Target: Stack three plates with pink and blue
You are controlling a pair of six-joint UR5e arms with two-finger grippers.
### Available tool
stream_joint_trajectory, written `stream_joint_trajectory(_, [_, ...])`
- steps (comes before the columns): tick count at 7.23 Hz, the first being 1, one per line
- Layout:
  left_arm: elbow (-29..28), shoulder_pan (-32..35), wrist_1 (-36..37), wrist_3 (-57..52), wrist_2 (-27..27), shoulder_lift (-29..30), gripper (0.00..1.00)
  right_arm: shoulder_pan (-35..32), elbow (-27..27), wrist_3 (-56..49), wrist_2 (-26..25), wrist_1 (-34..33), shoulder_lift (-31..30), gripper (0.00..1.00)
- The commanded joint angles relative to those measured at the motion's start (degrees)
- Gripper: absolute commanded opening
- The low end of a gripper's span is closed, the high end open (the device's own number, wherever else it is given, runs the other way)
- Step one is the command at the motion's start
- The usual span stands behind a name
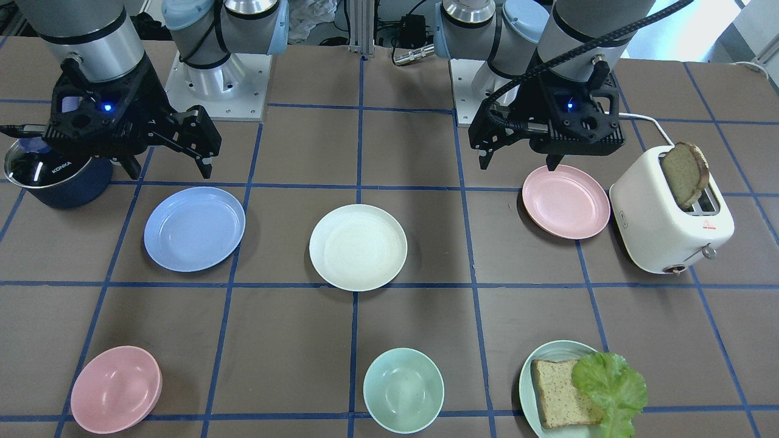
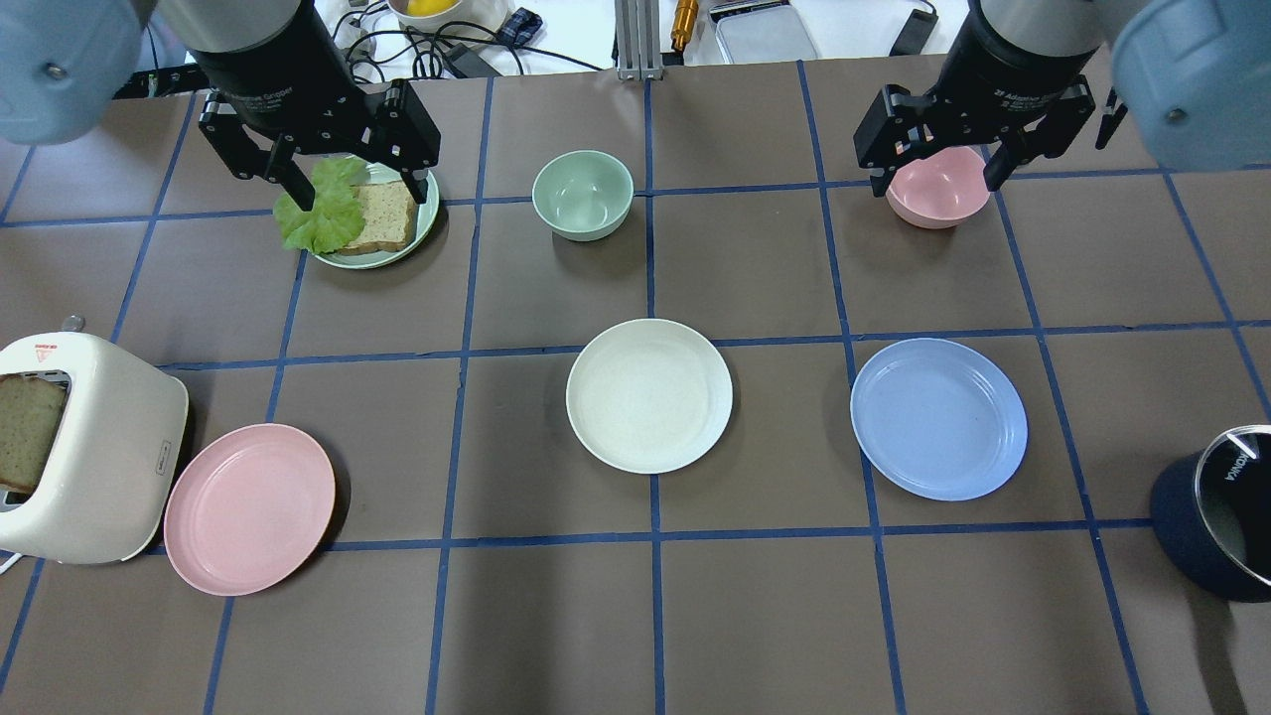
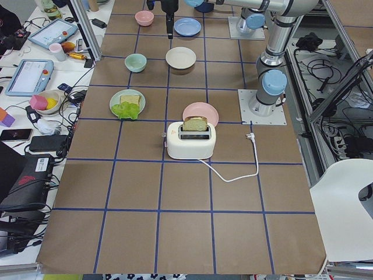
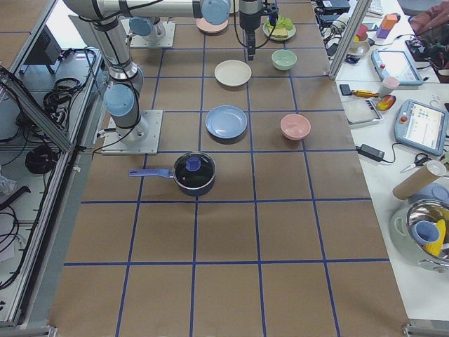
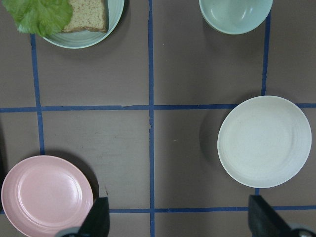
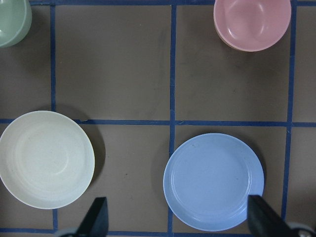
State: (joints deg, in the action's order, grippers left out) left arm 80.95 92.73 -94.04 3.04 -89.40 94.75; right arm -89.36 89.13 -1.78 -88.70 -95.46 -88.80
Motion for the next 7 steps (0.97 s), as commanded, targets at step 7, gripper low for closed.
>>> stream_joint_trajectory(7, [0.3,-0.1,-0.1,-0.8,-0.2,-0.4,0.98,0.4,3.7,-2.0,-0.1,-2.1,-0.7,1.00])
